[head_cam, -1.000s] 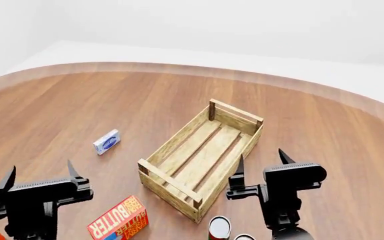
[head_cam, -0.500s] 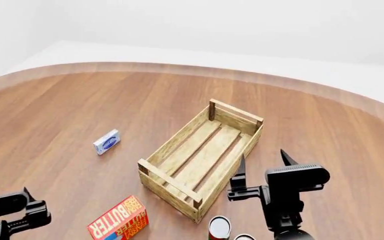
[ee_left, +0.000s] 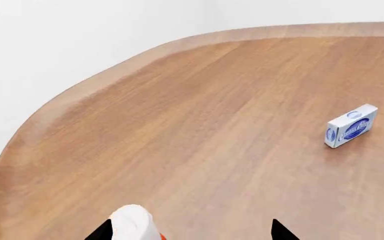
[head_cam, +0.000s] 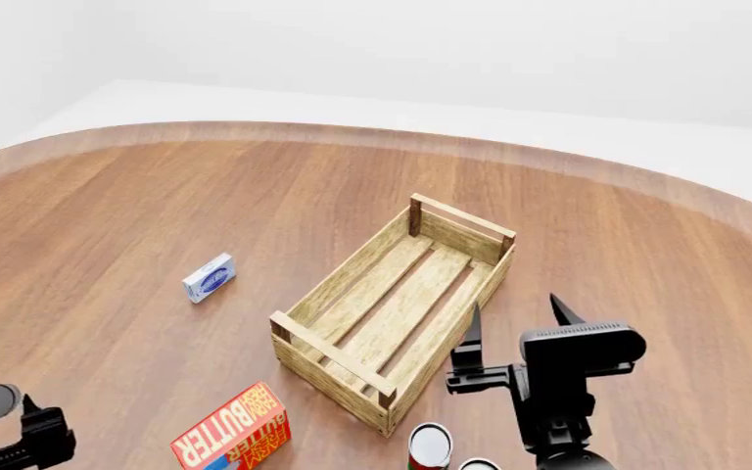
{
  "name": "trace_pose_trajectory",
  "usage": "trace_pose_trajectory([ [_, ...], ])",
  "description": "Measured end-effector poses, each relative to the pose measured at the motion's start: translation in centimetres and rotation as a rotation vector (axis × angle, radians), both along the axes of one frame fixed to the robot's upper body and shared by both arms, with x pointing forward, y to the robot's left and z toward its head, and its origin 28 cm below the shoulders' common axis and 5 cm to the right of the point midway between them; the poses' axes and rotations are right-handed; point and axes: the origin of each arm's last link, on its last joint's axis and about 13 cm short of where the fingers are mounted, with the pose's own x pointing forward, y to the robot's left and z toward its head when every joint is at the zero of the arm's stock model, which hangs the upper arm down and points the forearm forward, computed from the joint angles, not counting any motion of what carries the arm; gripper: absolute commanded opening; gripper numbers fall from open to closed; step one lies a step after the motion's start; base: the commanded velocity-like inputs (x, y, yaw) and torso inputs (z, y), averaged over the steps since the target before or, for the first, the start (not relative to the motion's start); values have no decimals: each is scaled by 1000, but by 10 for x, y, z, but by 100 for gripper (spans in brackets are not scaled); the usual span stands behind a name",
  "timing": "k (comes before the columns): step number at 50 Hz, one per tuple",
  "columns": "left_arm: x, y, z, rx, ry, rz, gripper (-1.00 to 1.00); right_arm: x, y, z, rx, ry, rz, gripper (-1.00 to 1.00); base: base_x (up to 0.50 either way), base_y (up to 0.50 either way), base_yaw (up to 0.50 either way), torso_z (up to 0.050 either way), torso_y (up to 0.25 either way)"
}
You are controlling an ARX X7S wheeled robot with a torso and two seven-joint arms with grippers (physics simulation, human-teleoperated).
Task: Pick up the ketchup, and put it in the wooden tray.
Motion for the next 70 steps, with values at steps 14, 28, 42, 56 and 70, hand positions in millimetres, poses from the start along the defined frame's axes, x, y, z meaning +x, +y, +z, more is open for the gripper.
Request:
trace_pose_trajectory([
  [14,-1,7,-8,-18,21,57,100,1,0,-1,0,4,-3,100,0,0,0,0,0],
  [28,0,12,-16,-18,31,99,100,1,0,-2,-3,5,-6,100,0,0,0,0,0],
  [42,7,15,-27,-30,35,131,100,1,-1,-2,-7,9,-11,100,0,0,0,0,0],
  [56,19,19,-41,-48,43,170,100,3,-1,-3,-13,14,-15,100,0,0,0,0,0],
  [70,27,25,-53,-51,51,222,100,3,0,-3,-21,20,-16,100,0,0,0,0,0],
])
